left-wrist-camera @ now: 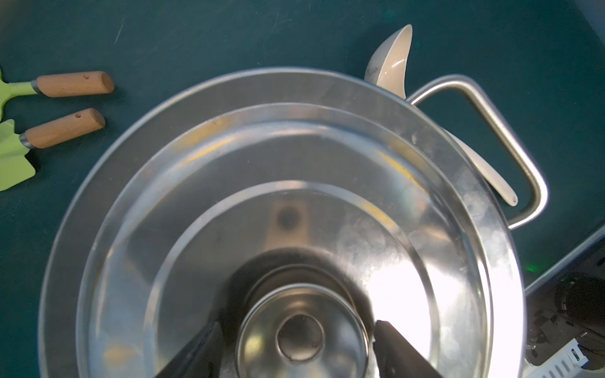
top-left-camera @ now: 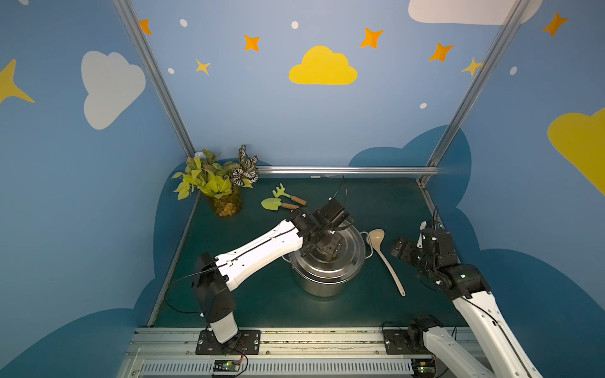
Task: Stir the soup with a spoon
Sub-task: Pick up the lid from the pan.
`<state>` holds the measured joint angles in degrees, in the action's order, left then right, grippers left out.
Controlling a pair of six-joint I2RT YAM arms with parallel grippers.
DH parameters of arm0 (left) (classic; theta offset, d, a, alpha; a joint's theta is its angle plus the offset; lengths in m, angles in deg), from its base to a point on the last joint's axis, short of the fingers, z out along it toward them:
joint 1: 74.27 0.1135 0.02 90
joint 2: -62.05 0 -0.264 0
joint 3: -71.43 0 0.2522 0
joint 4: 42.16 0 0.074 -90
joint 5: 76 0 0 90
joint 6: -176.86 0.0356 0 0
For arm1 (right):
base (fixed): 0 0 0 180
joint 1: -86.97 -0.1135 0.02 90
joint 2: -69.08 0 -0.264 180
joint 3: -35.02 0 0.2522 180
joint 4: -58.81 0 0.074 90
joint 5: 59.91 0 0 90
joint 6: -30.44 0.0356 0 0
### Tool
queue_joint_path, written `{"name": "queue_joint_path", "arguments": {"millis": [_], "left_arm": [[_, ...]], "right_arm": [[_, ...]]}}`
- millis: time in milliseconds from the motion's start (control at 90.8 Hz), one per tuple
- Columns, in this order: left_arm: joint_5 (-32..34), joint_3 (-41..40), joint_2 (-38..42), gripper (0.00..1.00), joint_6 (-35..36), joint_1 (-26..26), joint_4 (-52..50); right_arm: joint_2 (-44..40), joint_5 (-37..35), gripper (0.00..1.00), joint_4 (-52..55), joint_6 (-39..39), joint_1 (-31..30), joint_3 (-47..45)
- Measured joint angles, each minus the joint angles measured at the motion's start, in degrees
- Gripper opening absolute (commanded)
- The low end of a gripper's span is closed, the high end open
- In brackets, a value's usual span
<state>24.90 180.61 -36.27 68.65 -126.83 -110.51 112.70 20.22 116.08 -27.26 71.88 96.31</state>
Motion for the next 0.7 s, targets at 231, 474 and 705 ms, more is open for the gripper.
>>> {"name": "queue_joint_path", "arguments": {"millis": [231,474,705], "left_arm": [[-0.5,-0.2,0.0,0.56,0.0,0.0,0.0],[-0.6,-0.1,0.1,0.27,0.0,-0.1,0.0],[-0.8,1.8,0.0,0.17,0.3,-0.1,-2.4]], "right_arm": [[0.0,0.0,0.97,0.0,0.0,0.0,-0.3],[-0.7,0.0,0.97,0.0,0.0,0.0,-0.4],[-0.9,0.0,0.97,0.0,0.0,0.4,-0.5]]}}
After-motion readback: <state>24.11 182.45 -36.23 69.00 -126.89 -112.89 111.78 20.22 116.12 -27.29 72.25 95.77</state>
